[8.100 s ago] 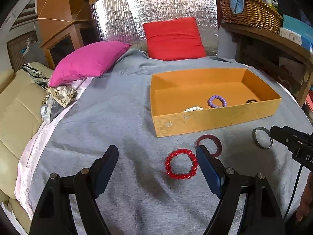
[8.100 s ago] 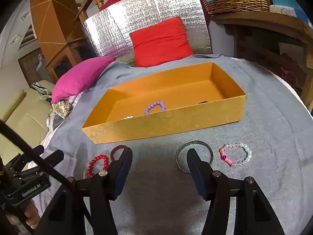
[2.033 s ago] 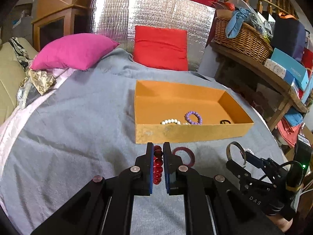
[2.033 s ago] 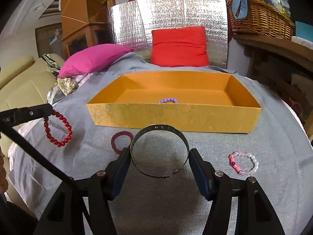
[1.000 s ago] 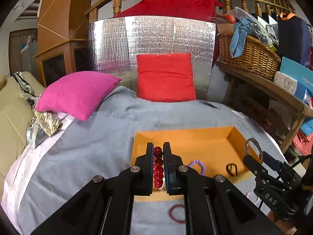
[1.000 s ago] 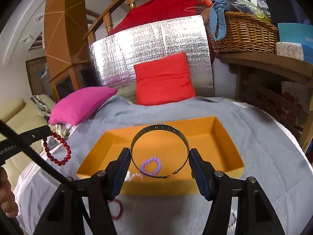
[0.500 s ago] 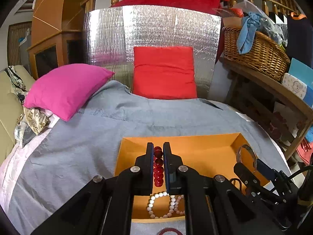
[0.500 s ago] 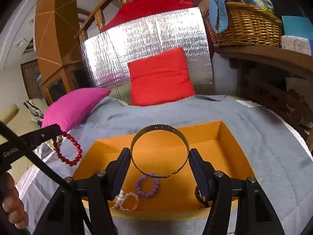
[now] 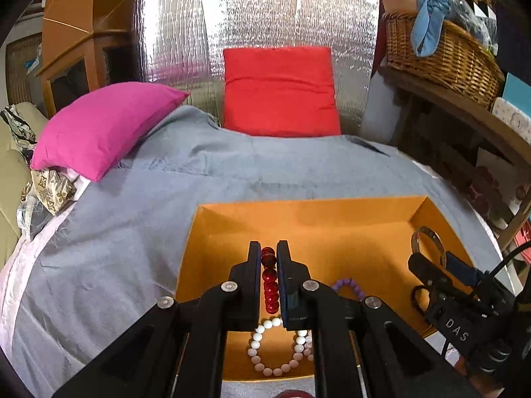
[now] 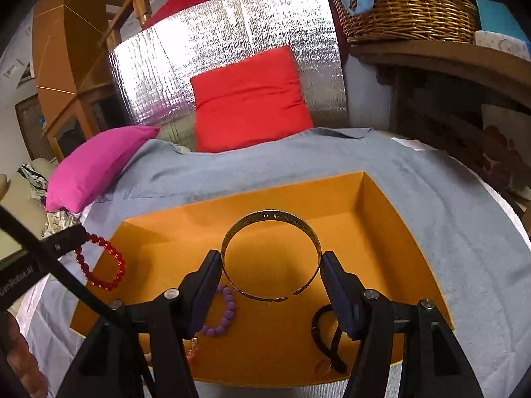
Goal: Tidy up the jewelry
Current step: 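Carry the red bracelet with the left gripper while the right carries the bangle over the box, then open both grippers to drop the red bracelet and metal bangle into the box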
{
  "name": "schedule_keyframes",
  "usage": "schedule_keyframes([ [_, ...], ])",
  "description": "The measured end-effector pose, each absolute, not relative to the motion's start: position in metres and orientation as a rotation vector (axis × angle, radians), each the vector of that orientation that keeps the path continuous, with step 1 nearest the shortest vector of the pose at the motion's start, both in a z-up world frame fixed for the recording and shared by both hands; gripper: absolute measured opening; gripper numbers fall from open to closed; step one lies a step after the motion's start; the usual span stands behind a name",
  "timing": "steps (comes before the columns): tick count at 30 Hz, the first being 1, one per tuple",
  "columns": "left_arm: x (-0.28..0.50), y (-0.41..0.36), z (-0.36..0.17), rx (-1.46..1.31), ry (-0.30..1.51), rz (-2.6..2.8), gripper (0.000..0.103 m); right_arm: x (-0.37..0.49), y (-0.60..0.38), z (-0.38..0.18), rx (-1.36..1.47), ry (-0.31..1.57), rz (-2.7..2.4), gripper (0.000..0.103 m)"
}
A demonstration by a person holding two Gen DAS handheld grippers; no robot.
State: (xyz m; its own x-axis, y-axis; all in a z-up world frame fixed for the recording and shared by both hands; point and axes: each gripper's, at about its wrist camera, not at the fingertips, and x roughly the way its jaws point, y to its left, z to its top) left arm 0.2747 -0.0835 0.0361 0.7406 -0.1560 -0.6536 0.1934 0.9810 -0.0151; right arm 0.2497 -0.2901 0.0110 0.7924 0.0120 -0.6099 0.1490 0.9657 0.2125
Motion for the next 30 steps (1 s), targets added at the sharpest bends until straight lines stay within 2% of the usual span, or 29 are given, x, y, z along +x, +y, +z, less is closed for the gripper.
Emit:
schedule_keyframes([
  [30,0.288,-0.086,-0.012,0.119,0.842,-0.141,0.01,0.277,-0.296,-0.022,0.282,0.818,-0.151,0.065],
])
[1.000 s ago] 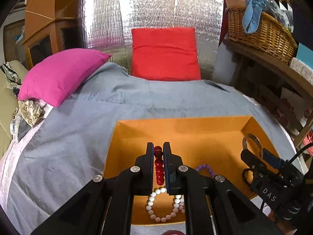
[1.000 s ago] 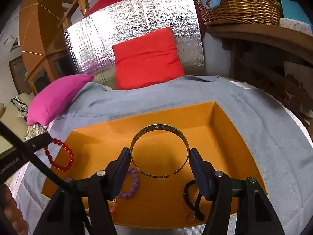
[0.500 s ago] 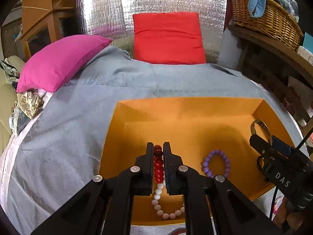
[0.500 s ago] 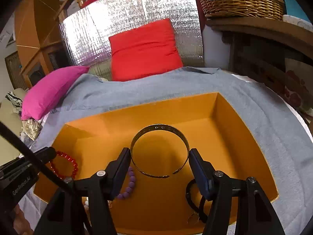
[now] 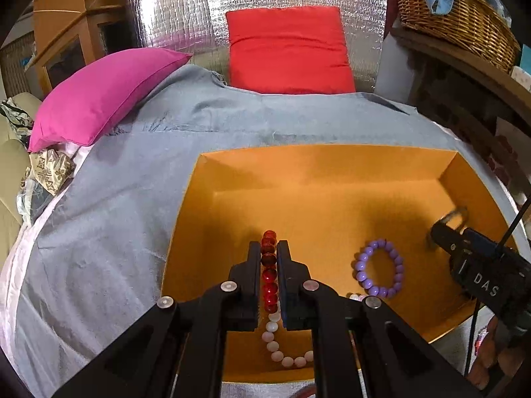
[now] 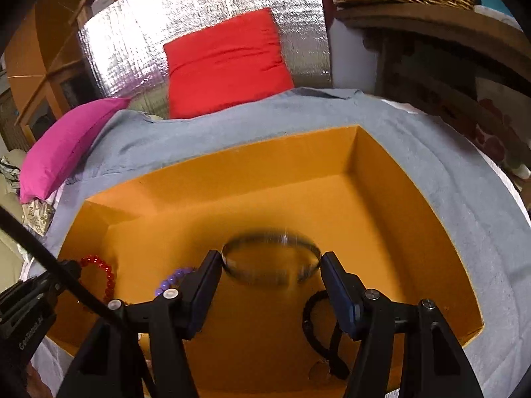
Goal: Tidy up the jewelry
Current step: 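Open both grippers to drop the red bracelet and metal bangle into the box, then withdraw both grippers from the box toward the remaining bracelets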
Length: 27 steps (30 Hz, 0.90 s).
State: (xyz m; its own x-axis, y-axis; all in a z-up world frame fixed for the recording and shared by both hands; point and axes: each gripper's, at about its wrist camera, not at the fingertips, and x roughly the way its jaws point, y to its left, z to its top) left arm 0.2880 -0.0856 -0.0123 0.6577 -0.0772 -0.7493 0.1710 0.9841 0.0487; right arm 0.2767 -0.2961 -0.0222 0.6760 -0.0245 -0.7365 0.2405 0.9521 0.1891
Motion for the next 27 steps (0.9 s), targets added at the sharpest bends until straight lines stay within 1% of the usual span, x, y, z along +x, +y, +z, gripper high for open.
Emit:
schedule_keyframes([
  [2,0.286,-0.087,-0.013,0.127,0.842,-0.143,0.011,0.276,-0.297,-0.022,0.284,0.819,-0.155,0.066],
  [3,0.286,-0.088,-0.013,0.132,0.843,-0.142,0.019,0.275,-0.298,-0.022,0.284,0.817,-0.154,0.066],
  [4,0.284,-0.088,-0.012,0.137,0.841,-0.139,0.024,0.274,-0.298,-0.021,0.285,0.814,-0.153,0.067],
  [6,0.281,-0.089,-0.01,0.148,0.825,-0.129,0.045,0.271,-0.298,-0.018,0.285,0.807,-0.15,0.067],
  [8,0.277,-0.089,-0.005,0.158,0.802,-0.119,0.052,0.27,-0.299,-0.016,0.283,0.8,-0.149,0.067],
  [10,0.274,-0.089,-0.001,0.158,0.789,-0.115,0.056,0.267,-0.3,-0.013,0.285,0.789,-0.15,0.067],
  [12,0.272,-0.088,0.003,0.153,0.78,-0.108,0.063,0.264,-0.303,-0.009,0.288,0.777,-0.149,0.067],
  [14,0.27,-0.086,0.006,0.147,0.773,-0.098,0.065,0.261,-0.304,-0.005,0.289,0.765,-0.152,0.067],
  [19,0.261,-0.08,0.015,0.144,0.749,-0.081,0.065,0.247,-0.314,0.009,0.29,0.726,-0.172,0.067],
  [27,0.225,-0.072,0.025,0.152,0.709,-0.055,0.068,0.209,-0.337,0.026,0.301,0.684,-0.216,0.067],
])
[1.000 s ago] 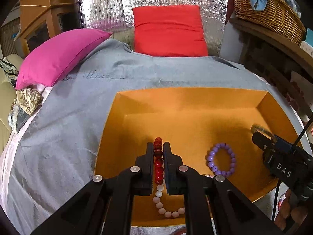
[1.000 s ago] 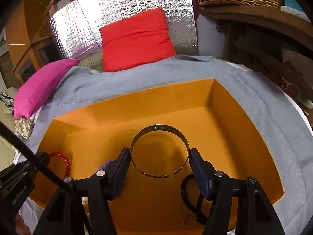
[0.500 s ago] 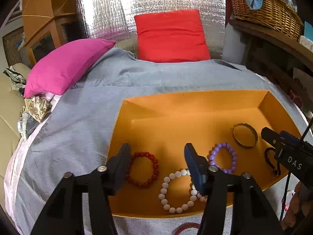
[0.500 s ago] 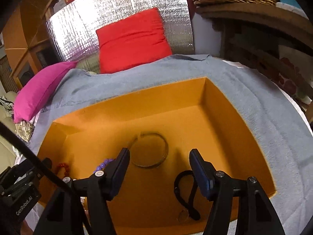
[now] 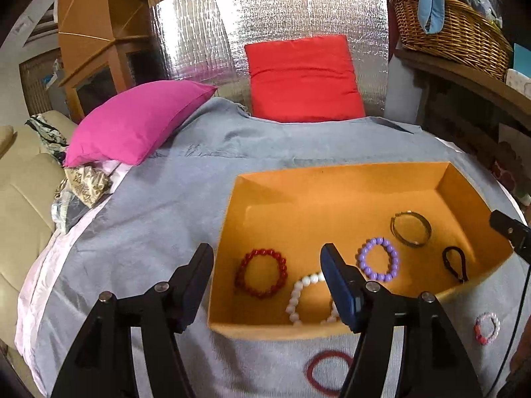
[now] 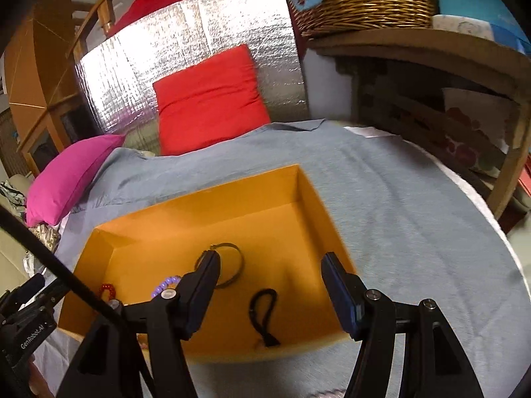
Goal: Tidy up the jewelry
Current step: 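Withdraw both grippers from the box toward the remaining bracelets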
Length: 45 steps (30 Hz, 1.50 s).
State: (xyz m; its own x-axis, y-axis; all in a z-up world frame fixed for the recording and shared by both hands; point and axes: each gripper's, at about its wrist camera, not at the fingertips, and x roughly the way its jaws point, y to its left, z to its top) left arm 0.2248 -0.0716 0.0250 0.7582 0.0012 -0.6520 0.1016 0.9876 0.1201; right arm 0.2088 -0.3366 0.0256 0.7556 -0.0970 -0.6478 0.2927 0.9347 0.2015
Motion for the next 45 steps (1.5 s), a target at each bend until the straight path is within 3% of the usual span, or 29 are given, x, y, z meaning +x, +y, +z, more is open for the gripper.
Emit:
schedule_keyframes([
  [8,0.161,-0.05,0.021,0.152,0.689,-0.067,0.07,0.138,-0.361,0.038,0.349,0.661,-0.237,0.067],
  [11,0.134,-0.033,0.007,0.164,0.715,-0.066,0.078,0.103,-0.378,0.031,0.389,0.685,-0.255,0.067],
  [17,0.114,-0.014,-0.009,0.147,0.775,-0.067,0.079,0.069,-0.4,0.006,0.507,0.746,-0.259,0.067],
  [26,0.13,-0.018,-0.019,0.188,0.805,-0.042,0.079,0.09,-0.384,-0.016,0.584,0.793,-0.213,0.067],
  [45,0.133,-0.037,-0.016,0.191,0.796,-0.094,0.079,0.101,-0.345,-0.016,0.481,0.84,-0.152,0.067],
])
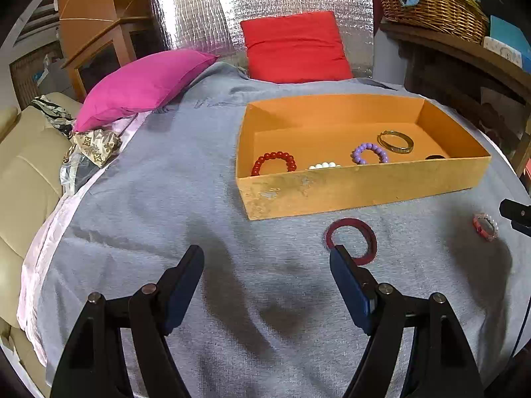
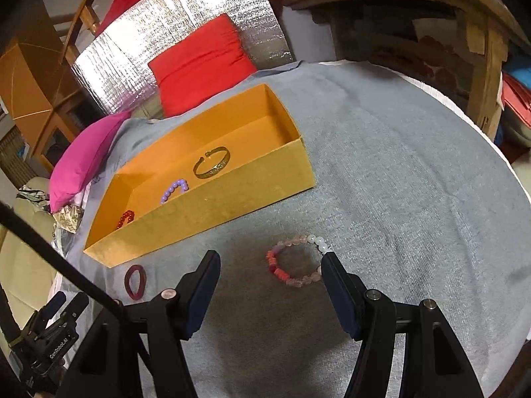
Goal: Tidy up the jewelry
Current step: 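Withdraw both grippers from the box toward the remaining bracelets, then grasp the pink-and-clear bead bracelet with the right gripper while the left lowers to the dark red ring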
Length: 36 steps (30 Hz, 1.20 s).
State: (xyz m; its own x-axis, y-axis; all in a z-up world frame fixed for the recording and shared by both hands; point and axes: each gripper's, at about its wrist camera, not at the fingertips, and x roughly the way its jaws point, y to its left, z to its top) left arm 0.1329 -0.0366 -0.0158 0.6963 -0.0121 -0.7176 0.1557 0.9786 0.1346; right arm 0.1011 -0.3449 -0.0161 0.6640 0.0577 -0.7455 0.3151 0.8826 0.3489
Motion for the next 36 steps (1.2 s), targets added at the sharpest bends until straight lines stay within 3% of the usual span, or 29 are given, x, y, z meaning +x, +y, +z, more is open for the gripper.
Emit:
schedule_keyframes([
  [31,0.14,-0.049,-0.03,0.209,0.853,-0.123,0.079,0.101,-0.362,-0.029,0.482,0.907,-0.213,0.067],
  [36,0.14,-0.049,-0.031,0.213,0.857,-0.126,0.079,0.106,-0.364,-0.04,0.477,0.954,-0.232,0.057],
])
